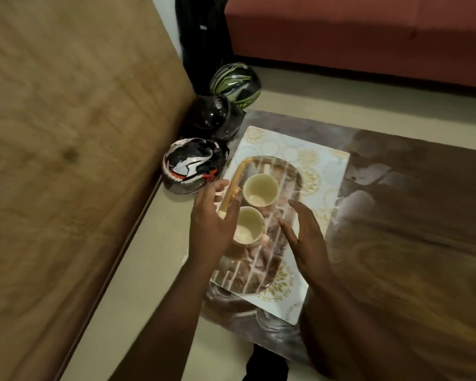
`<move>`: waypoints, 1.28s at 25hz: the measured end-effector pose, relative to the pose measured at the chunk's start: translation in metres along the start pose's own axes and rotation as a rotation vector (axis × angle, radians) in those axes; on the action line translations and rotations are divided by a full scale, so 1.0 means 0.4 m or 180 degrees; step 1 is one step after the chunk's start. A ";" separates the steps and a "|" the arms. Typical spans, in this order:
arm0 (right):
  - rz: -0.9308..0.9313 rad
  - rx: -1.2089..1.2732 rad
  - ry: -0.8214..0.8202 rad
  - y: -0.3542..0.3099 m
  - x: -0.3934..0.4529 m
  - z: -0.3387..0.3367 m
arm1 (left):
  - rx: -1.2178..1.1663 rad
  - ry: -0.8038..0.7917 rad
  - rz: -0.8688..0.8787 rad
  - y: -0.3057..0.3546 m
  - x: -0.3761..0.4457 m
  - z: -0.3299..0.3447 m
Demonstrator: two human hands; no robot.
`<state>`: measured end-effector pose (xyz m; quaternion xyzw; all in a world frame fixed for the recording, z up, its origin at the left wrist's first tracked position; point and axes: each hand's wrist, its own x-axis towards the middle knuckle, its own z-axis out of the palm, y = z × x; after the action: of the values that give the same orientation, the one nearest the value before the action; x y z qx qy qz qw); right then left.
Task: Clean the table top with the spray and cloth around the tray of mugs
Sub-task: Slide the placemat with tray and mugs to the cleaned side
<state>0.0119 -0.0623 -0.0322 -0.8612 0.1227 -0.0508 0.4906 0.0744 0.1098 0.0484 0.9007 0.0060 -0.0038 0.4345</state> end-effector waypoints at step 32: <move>0.0312 -0.1216 0.0181 0.192 -0.037 0.199 | 0.0388 -0.0851 -0.1337 -0.332 0.151 0.078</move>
<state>0.0017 -0.0295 -0.1384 -0.9299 0.1856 -0.0270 0.3165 0.1329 0.1686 -0.0758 0.8957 0.1352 -0.2134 0.3659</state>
